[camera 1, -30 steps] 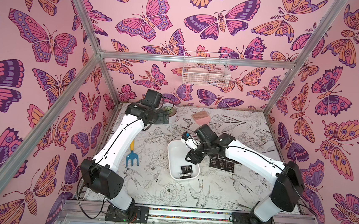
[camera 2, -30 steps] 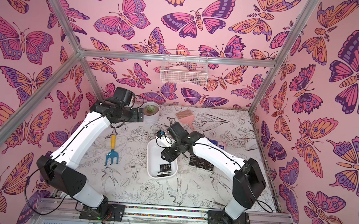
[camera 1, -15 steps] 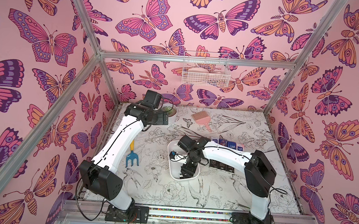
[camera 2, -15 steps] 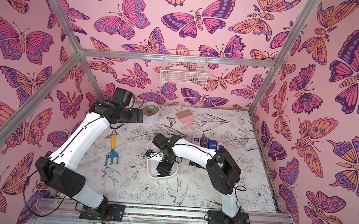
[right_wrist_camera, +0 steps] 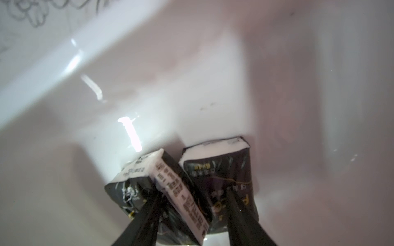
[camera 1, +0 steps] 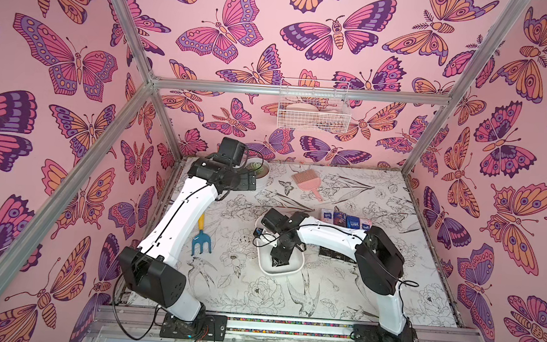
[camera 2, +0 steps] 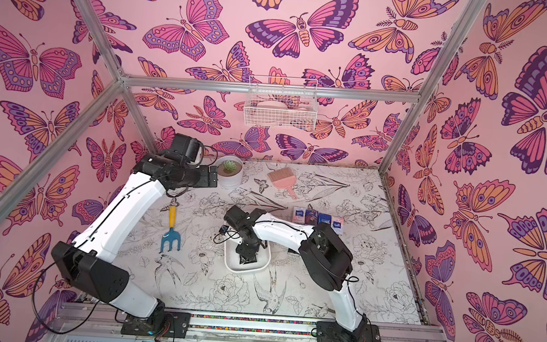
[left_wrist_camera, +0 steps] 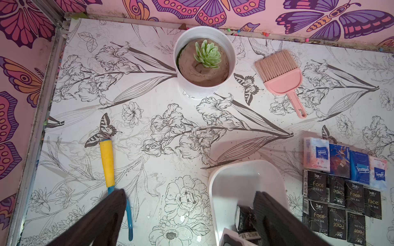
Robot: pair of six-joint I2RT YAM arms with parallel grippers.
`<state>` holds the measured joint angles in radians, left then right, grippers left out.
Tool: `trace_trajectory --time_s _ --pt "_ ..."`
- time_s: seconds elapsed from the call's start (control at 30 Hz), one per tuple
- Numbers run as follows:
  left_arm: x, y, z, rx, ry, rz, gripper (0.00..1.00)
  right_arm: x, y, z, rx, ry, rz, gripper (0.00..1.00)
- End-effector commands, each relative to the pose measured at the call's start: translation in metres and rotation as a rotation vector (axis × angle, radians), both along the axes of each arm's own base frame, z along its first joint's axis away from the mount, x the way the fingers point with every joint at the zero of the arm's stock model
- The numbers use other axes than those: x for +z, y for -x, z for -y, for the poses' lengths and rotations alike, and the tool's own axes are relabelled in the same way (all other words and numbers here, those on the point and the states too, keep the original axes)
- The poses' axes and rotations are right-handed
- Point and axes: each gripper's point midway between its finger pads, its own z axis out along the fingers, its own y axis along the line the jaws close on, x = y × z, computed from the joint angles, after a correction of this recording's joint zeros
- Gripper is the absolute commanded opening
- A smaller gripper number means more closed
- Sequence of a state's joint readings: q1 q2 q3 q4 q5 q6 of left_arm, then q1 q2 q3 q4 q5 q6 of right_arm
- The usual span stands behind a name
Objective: Take the pocket tissues out of the storage box
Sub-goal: Pick up the pocket tissues from the storage box.
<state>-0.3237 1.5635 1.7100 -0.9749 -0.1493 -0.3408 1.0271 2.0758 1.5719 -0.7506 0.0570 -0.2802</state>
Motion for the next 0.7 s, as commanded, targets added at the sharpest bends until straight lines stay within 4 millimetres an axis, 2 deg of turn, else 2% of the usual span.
trace_trajectory --time_s 0.0,0.13,0.3,0.43,0.5,0.6,0.67 --pt "-0.001 0.01 -0.004 -0.006 -0.006 -0.016 1.0 -0.003 -0.039 -0.008 -0.113 -0.013 0.132 0.49" --pt "-0.001 0.011 -0.004 -0.005 -0.007 -0.015 1.0 0.004 -0.054 -0.015 -0.165 -0.05 0.165 0.49" --pt "0.0 0.012 -0.005 -0.003 -0.009 -0.012 1.0 0.019 -0.045 -0.016 -0.154 -0.095 0.131 0.51" --pt "0.001 0.012 -0.005 -0.004 -0.01 -0.009 1.0 0.04 -0.03 -0.01 -0.161 -0.137 0.087 0.53" --pt "0.002 0.011 -0.005 -0.003 -0.009 -0.007 1.0 0.046 -0.016 -0.004 -0.166 -0.137 0.026 0.55" --pt "0.002 0.011 -0.005 -0.003 -0.006 -0.007 1.0 0.048 0.018 -0.003 -0.089 -0.171 -0.099 0.59" --pt "0.002 0.01 -0.004 -0.001 -0.001 -0.007 1.0 0.044 0.034 0.001 0.0 -0.178 -0.099 0.62"
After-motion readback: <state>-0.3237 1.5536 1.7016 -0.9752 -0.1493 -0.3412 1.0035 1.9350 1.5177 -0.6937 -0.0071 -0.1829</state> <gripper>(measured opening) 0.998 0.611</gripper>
